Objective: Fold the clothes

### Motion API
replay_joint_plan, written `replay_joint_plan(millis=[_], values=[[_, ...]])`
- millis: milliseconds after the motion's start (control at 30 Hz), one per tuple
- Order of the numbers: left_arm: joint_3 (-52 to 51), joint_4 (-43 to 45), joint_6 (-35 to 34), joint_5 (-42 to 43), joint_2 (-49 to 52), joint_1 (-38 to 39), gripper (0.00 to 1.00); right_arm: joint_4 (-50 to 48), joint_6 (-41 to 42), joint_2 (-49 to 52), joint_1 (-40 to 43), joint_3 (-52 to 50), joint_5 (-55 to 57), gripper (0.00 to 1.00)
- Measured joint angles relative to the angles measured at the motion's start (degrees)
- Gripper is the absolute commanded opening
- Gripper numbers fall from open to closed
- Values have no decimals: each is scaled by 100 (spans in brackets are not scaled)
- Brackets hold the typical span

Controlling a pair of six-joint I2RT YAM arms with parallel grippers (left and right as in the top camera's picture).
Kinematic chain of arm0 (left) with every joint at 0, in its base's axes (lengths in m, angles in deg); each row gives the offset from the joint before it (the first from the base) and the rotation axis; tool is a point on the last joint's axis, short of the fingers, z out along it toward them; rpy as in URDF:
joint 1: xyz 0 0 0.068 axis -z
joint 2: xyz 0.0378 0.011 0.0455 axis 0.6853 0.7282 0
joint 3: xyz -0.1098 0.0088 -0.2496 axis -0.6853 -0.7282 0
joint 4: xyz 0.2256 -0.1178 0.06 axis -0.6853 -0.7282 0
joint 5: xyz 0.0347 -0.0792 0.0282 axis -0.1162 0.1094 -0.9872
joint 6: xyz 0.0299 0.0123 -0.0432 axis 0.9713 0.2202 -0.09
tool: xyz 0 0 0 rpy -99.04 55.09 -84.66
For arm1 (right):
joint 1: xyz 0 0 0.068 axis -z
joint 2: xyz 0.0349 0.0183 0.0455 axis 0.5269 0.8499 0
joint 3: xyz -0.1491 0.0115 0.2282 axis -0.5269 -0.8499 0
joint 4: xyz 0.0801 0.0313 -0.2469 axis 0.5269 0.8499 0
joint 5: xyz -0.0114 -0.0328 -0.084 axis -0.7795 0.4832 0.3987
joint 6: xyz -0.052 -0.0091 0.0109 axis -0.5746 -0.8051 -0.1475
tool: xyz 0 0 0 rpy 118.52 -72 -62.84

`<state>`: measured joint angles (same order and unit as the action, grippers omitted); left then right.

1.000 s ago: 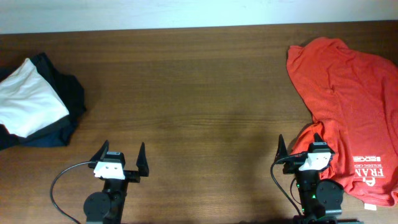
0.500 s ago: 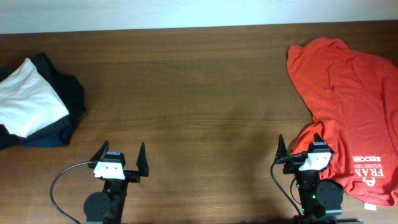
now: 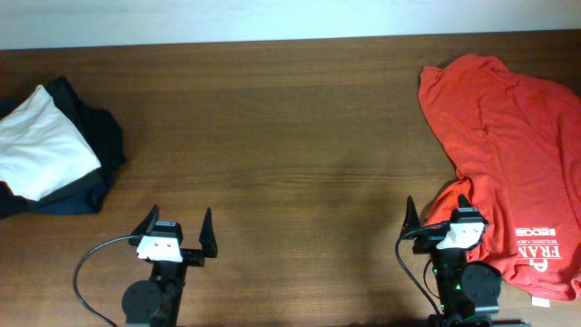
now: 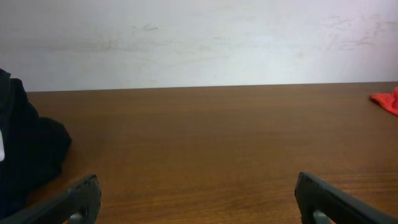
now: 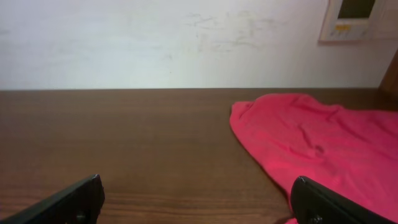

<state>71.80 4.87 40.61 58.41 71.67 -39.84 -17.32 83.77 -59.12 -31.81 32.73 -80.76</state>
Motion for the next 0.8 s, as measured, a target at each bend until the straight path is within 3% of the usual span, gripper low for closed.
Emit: replay_joint_plan(millis=[200,400,633,800], values=[[22,-66,-31,92,2,0,99,111,400,7,0,44,-214,99],[494,-758,-131,170,535,0,99,1534,468,251,0,721,-210,98],[1869,-1609,-136,177,2013,0,99,2446,468,1781,2,2105,-168,99],[3018,-2155,-151,179,3335,0,99,3056,459,3665,4,3241,-142,99]])
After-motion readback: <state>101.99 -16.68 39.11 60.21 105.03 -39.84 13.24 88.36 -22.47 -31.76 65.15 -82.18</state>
